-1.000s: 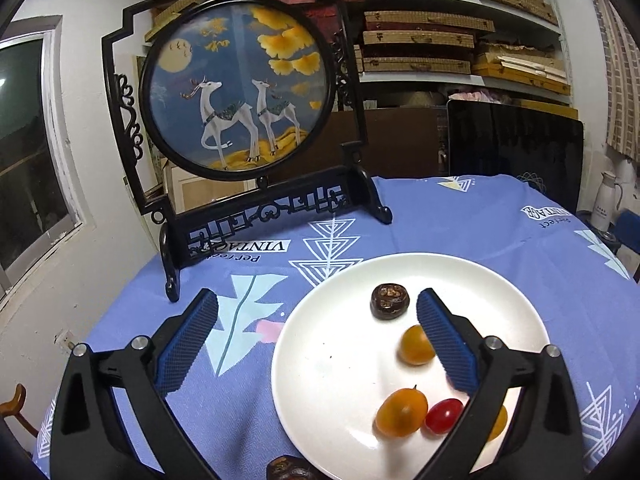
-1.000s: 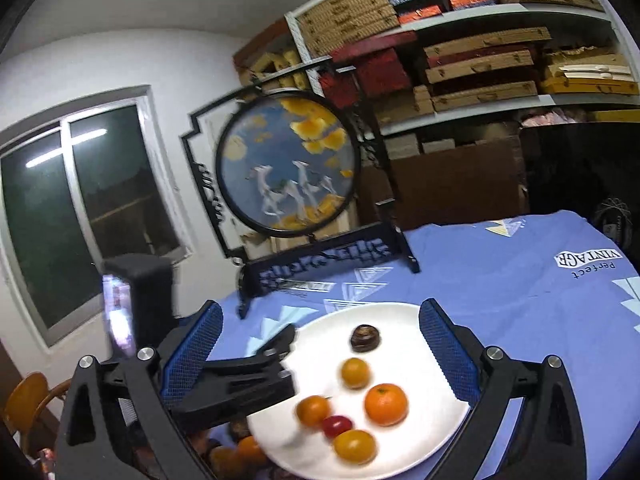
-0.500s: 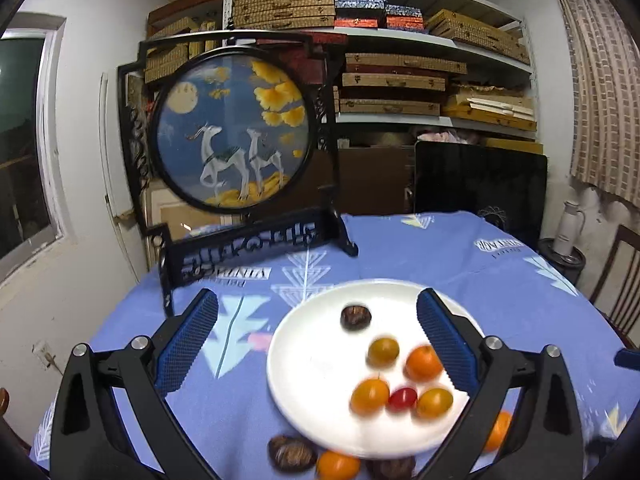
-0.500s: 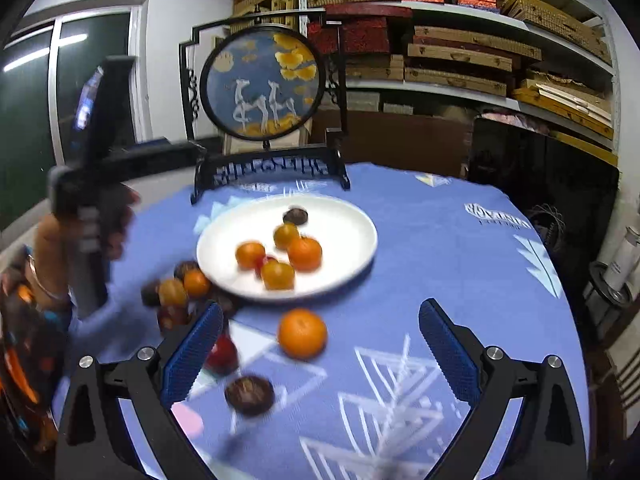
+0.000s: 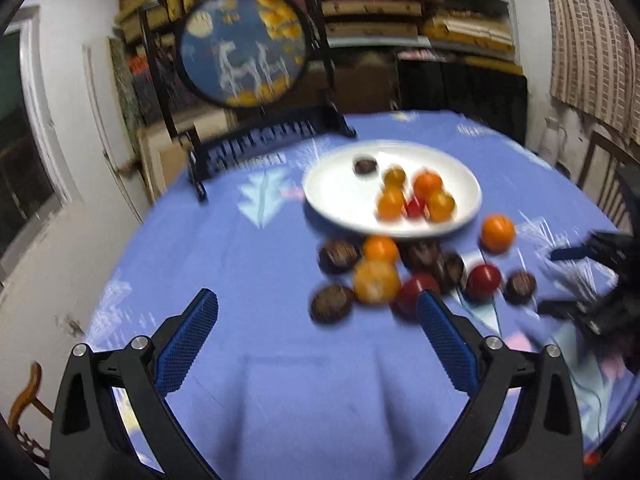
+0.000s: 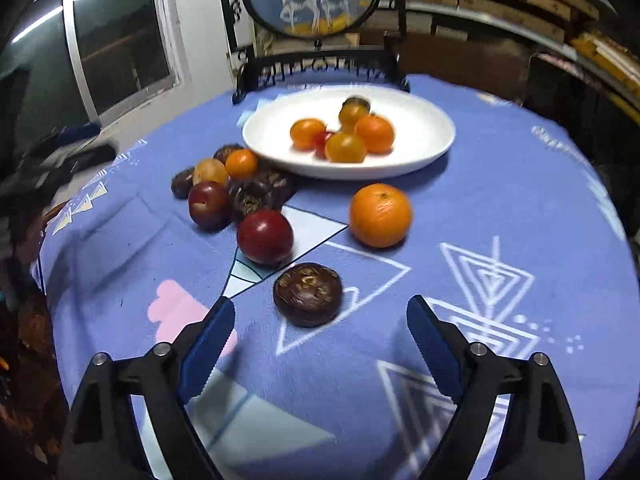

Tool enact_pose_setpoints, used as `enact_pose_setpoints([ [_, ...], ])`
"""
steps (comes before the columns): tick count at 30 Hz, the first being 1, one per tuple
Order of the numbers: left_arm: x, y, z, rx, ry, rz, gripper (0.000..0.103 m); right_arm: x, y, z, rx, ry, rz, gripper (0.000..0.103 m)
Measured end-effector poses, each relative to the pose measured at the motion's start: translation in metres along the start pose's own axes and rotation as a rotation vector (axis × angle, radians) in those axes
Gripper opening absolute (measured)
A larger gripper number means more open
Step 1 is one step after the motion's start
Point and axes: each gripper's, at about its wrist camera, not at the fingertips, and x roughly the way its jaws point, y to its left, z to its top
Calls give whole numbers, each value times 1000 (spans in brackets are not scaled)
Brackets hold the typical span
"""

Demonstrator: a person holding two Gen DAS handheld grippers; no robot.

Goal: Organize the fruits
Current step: 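Withdraw both open tools from the plate back toward the fruit pile, then grasp a dark red tomato with the left tool while the right tool grasps a brown dried fruit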

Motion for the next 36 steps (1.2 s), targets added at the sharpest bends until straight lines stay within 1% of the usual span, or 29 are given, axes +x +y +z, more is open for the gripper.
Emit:
enact_pose_setpoints([
  [2,3,-5,-7,2,28,-15,97,14,3,4,-9,54,5,77],
  [3,7,-9,-10,4,42,-22,97,20,4,6,-16,80,7,67],
  [5,12,-18,-13,6,68,-33,97,19,8,7,-40,74,-10,57],
  [6,15,-24,-14,12,82,-44,97,18,11,7,-64,75,-1,42],
  [8,20,-33,-15,21,94,-51,97,14,14,2,-80,70,-7,42],
  [12,32,-57,-12,49,115,-88,97,2,7,-8,-79,60,-14,42],
  [15,48,-66,-6,16,148,-88,97,-4,2,-13,-74,56,-27,42],
  [17,59,-70,-2,-6,161,-61,96,-4,-1,-14,-63,57,-20,42],
  [18,65,-72,-1,-8,168,-42,94,-4,-2,-15,-58,56,-15,42],
  [19,70,-74,1,-10,178,-33,82,-4,-2,-14,-56,56,-12,43],
  [20,78,-76,2,-17,204,-35,73,-4,-3,-15,-54,56,-8,43],
  [23,90,-73,4,-46,242,-29,68,-5,-4,-16,-51,55,-1,43],
  [24,92,-71,5,-62,252,-44,68,-3,-5,-15,-50,56,2,43],
  [25,92,-71,5,-69,252,-56,68,-3,-5,-16,-48,57,4,43],
  [27,91,-73,4,-59,245,-51,67,-3,-6,-15,-47,59,5,43],
  [28,90,-73,3,-56,242,-57,61,-2,-5,-15,-49,59,2,43],
  [29,89,-72,3,-56,240,-73,46,-2,-5,-15,-52,60,0,43],
  [30,86,-70,3,-59,239,-86,39,-2,-4,-15,-53,61,-2,44],
  [32,82,-66,0,-54,248,-96,39,-2,-4,-16,-56,64,-6,44],
  [34,75,-59,-7,-47,252,-85,39,-1,-3,-16,-62,66,-12,44],
  [36,67,-51,-15,-32,257,-86,39,-1,-1,-16,-71,68,-14,46],
])
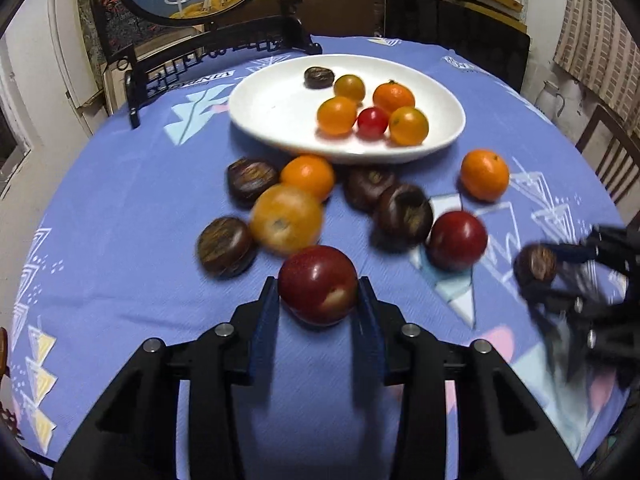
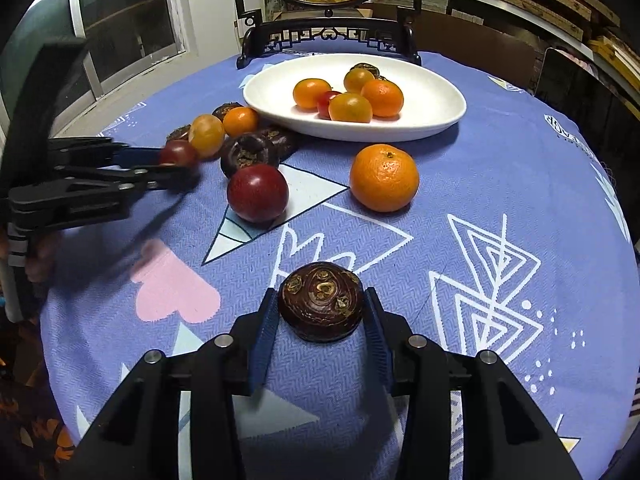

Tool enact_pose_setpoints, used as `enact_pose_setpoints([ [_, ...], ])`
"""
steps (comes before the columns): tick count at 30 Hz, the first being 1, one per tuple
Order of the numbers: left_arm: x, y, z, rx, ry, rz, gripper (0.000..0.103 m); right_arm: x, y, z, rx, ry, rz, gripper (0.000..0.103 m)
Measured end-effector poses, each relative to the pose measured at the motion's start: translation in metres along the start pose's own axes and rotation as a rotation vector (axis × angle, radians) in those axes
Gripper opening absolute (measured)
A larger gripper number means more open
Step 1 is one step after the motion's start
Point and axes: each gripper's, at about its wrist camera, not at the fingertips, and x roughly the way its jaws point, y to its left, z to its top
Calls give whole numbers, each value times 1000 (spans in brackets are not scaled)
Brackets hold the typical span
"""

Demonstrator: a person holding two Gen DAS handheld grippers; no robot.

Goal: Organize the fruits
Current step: 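Grasp a dark red tomato with the left tool while the right tool grasps a brown dried fruit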

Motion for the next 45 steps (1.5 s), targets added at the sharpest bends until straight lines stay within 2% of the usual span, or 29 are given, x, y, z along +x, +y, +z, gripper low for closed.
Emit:
enact_pose_setpoints([
  [3,-10,7,-13,33,11,-23,41,2,5,0,-20,8,-11,63],
  [4,-13,8,-16,44,7,-17,50,2,6,0,-19,10,-17,66],
  [5,-15,9,-17,50,-4,2,64,2,6,0,-17,10,-16,67],
  [7,-22,10,-17,53,-46,23,73,1,5,0,-14,10,-16,67],
  [10,-20,6,-13,60,-47,1,73,0,5,-2,-21,12,-25,67],
  [14,-5,-5,-11,79,-30,35,72,-3,7,-4,-46,3,-46,66],
  [15,-3,-5,-10,74,-33,54,70,-3,8,-4,-51,-1,-47,59],
  [16,-2,-4,-10,67,-38,67,62,-4,9,-3,-61,-5,-48,45],
  [17,-3,0,-9,53,-46,79,52,-4,9,-2,-64,-6,-47,41],
  [18,-5,4,-9,41,-48,72,48,-4,8,-2,-64,-9,-48,41],
  [20,-11,14,-10,16,-49,48,31,-4,9,-2,-75,-10,-45,41],
  [23,-19,26,-15,-10,-42,1,31,-8,9,-3,-76,-14,-41,41],
  [25,-24,29,-21,8,-48,-12,31,-12,8,-4,-79,-22,-44,41],
  [27,-26,31,-24,10,-50,-20,38,-13,8,-6,-78,-19,-43,41],
  [29,-23,32,-25,-1,-40,-9,54,-11,7,-7,-78,-13,-48,41],
  [31,-21,31,-26,4,-46,-1,56,-10,5,-8,-69,-11,-47,41],
  [34,-15,28,-27,11,-31,-13,56,-9,4,-8,-64,-11,-43,41],
  [36,-9,25,-27,18,-10,-13,51,-10,4,-8,-65,-11,-44,41],
  [37,-7,25,-27,12,-4,-20,43,-9,4,-8,-64,-11,-43,41],
  [38,-5,25,-26,-1,1,-24,40,-9,4,-8,-62,-10,-41,41],
  [45,-8,26,-22,-20,-17,-22,43,-9,1,-8,-37,-2,-23,42],
])
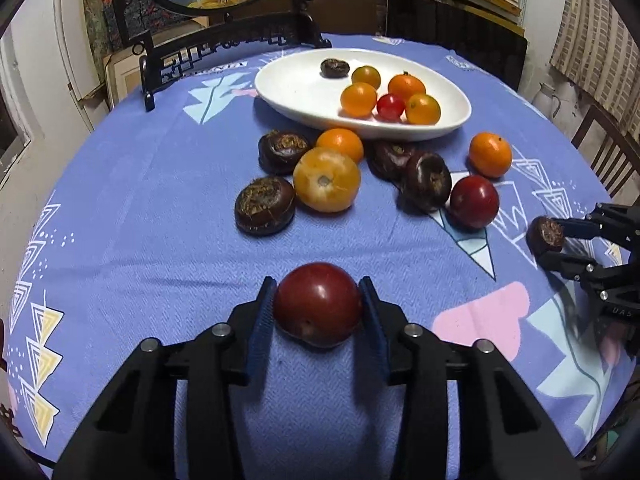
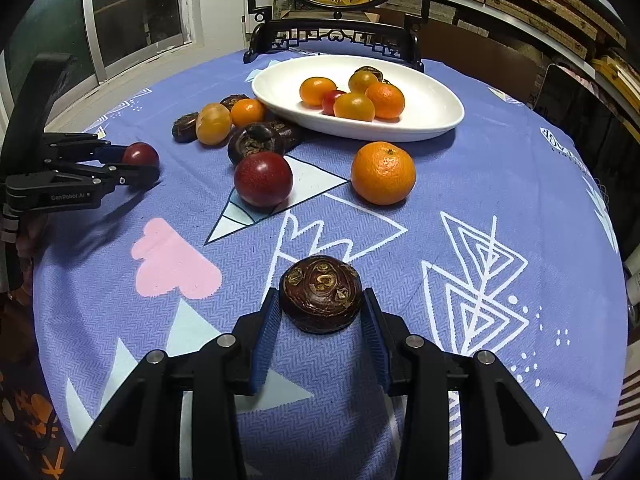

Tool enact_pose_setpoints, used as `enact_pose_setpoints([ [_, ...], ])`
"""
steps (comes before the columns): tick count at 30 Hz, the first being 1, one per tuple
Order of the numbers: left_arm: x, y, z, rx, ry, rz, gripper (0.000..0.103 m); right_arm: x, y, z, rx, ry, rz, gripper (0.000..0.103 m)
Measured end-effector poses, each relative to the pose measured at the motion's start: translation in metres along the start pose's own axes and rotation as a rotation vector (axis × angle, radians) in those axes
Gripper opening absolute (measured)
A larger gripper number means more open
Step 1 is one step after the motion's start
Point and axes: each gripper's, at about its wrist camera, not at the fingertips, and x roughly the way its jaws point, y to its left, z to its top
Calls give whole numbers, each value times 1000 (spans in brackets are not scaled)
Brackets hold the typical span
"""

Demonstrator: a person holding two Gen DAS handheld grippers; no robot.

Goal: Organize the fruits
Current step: 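Carry both fruits onto the white plate and open both tools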

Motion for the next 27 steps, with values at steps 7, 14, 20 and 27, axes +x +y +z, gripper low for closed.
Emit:
enact_pose_setpoints([
  [7,1,-2,-2,19,0,21,40,2,-1,-2,3,-4,4,41],
  [14,-5,1,1,25,-5,14,39,0,-1,-1,-5,6,23,41],
  [20,-20,-6,52,69,-89,43,39,-18,-8,33,-31,-61,5,41],
  [27,-9,-19,137,71,-194,103,39,-25,-28,117,-21,-214,-34,41],
])
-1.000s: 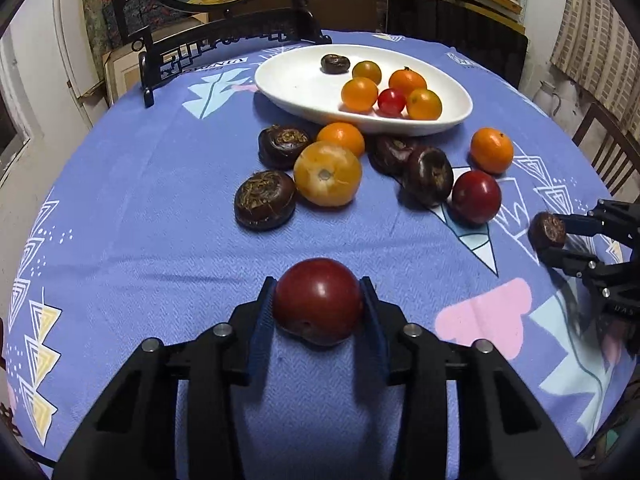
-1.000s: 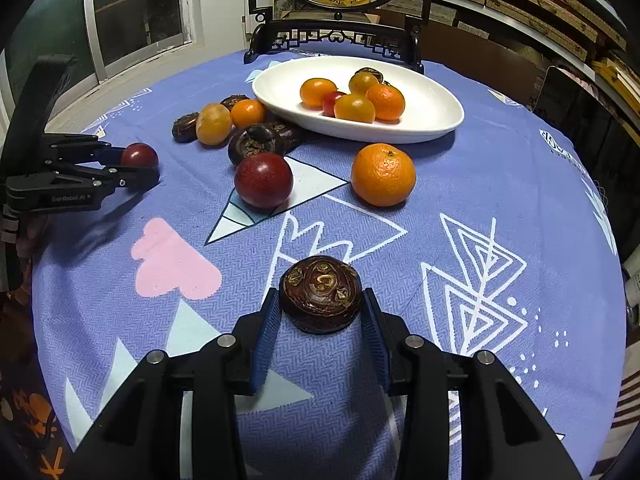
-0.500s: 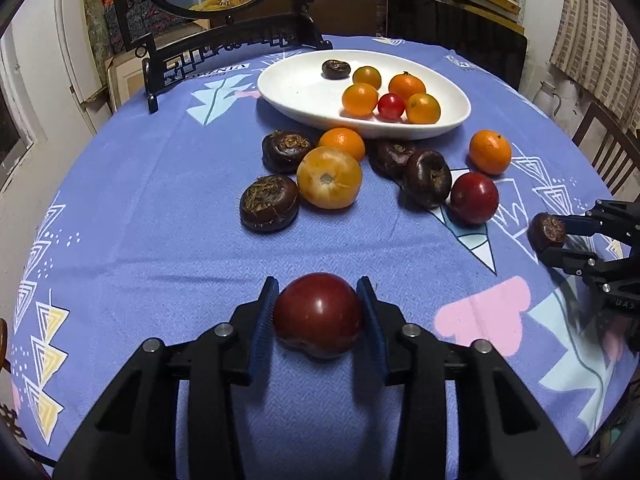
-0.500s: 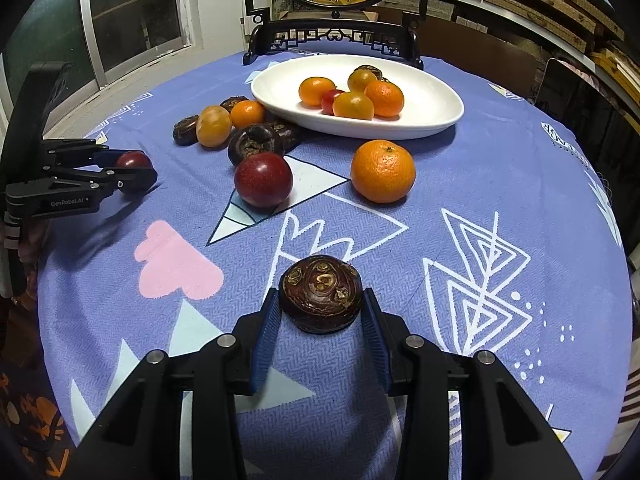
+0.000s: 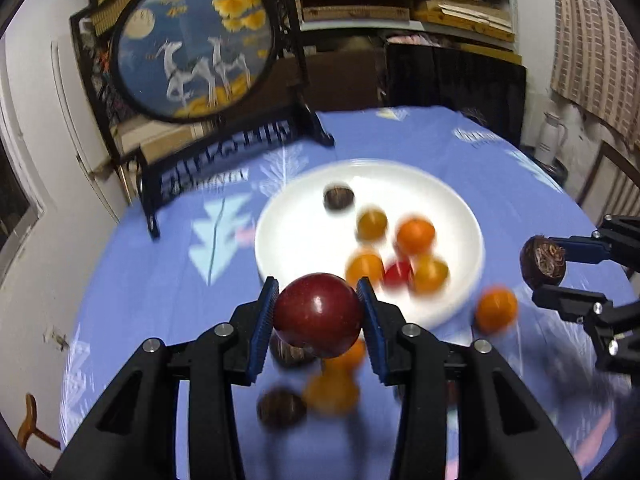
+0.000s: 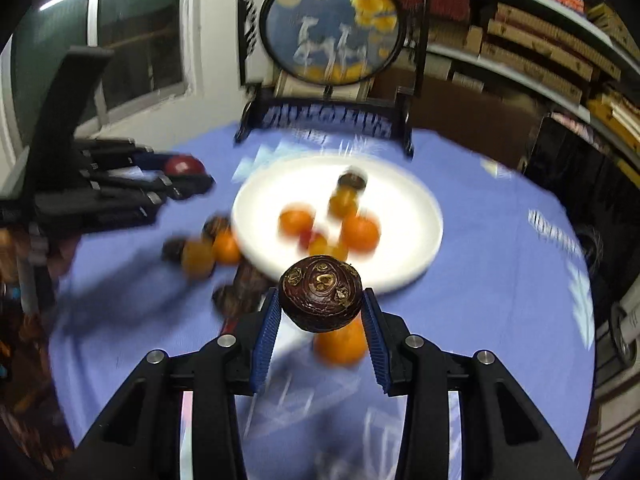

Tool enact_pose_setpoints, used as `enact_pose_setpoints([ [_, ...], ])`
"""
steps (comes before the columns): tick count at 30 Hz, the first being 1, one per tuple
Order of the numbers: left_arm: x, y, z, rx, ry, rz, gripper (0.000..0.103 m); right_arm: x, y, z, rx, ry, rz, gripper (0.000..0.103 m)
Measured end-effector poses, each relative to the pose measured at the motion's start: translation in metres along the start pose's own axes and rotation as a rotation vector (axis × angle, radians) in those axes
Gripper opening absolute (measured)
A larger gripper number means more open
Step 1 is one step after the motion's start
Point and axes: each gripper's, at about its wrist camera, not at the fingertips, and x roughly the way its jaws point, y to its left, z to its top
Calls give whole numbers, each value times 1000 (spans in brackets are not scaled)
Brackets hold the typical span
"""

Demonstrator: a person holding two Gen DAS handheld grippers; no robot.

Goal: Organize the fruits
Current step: 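Carry both fruits onto the white plate and open both tools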

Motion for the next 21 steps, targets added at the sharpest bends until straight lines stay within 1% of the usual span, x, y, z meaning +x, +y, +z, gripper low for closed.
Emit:
enact_pose_setpoints([
  [2,20,-4,16,1,3,46,39,18,-12,20,40,-14,1,41],
  [7,64,-3,29,-32,59,55,39,64,-31,48,108,-1,7,41],
  [11,87,-2,30,-32,93,51,40,101,-40,59,138,35,1,41],
  [15,105,-1,27,-29,134,51,41,123,-42,57,144,73,-3,42],
  [16,108,-1,27,-29,135,57,44,128,-42,57,144,85,7,43],
  [17,110,-1,27,-32,134,64,55,129,-41,56,145,88,10,43],
  [18,110,0,28,-37,130,64,59,128,-41,55,149,81,4,45],
  [19,109,0,28,-39,124,64,63,126,-41,55,153,73,4,47],
  [21,106,0,28,-34,118,62,63,119,-42,54,161,60,7,48],
])
